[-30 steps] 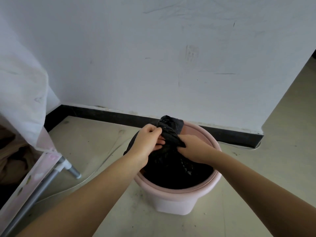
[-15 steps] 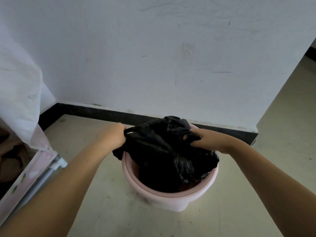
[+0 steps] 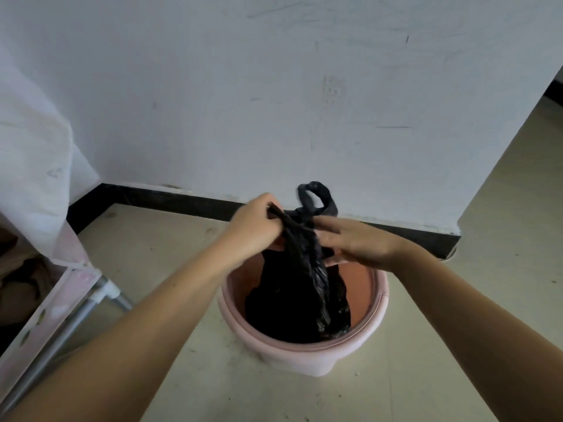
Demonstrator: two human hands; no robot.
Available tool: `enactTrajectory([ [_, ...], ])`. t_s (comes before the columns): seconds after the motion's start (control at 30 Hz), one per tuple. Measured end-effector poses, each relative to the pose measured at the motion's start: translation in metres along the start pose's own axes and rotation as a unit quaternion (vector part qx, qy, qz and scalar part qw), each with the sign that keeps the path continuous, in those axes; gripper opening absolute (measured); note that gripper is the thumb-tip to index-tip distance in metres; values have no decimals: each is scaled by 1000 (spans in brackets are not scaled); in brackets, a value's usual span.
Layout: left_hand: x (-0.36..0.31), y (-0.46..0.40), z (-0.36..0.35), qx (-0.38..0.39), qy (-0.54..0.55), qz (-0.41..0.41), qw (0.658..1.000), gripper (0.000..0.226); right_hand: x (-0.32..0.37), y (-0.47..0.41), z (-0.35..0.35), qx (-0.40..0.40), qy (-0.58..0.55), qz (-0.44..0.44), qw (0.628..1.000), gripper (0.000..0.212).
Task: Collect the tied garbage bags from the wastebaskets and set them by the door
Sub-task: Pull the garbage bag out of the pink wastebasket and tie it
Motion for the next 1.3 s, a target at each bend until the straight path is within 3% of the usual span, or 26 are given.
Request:
enactTrajectory([
  [0.07,-4,7,-19,34,80,17,996,13,4,0,-17,33,67,1,997,28],
  [0.13,-2,12,-28,79,131,28,988,13,7,-1,-16,-3,114,19,993,21],
  [0.27,-4,16,-36,192,260,18,946,45,6,0,1,-86,210,43,973,10],
  [0.37,16,-2,-30,115,224,34,967,43,-3,-3,7,-124,231,18,965,23],
  [0.47,58,-22,-17,-33,114,97,988,12,-11,-2,5,-83,198,-14,977,32],
  [0.53,70,-21,-20,-9,70,117,991,20,-13,2,2,-39,176,-27,983,37],
  [0.6,70,-18,-34,50,103,114,987,15,-20,6,-2,-3,143,-51,988,39],
  [0.7,92,-33,-58,73,119,136,981,40,-29,7,-5,35,144,-84,985,38],
  [0.77,94,-33,-71,101,194,183,958,15,-34,6,-2,40,163,-100,981,37],
  [0.8,86,-29,-71,105,218,191,951,15,-36,7,2,44,161,-108,980,38],
  [0.9,69,-31,-68,109,268,134,948,34,-45,8,15,27,200,-163,966,30],
  [0.97,56,-25,-62,113,192,83,971,40,-49,4,29,-61,278,-187,940,18],
  [1.03,36,-9,-69,177,115,22,977,35,-50,-5,37,-153,312,-181,920,8],
  [1.1,23,7,-83,255,114,-14,960,22,-43,-18,37,-198,345,-133,908,16],
  [1.23,41,8,-98,298,87,-21,950,84,-27,-33,23,-171,405,-79,894,23],
  [1.3,46,8,-98,288,82,-10,954,86,-24,-31,17,-160,368,-65,914,23],
])
Point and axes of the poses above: each hand's wrist, its own y-axis away from the middle knuckle, its own z-axis out of the back of the hand, x = y × z, the point moved 5 cm from there along -y, towards the middle knuckle, and after that the axes turned 1 degree about y, right-handed, at the moved point
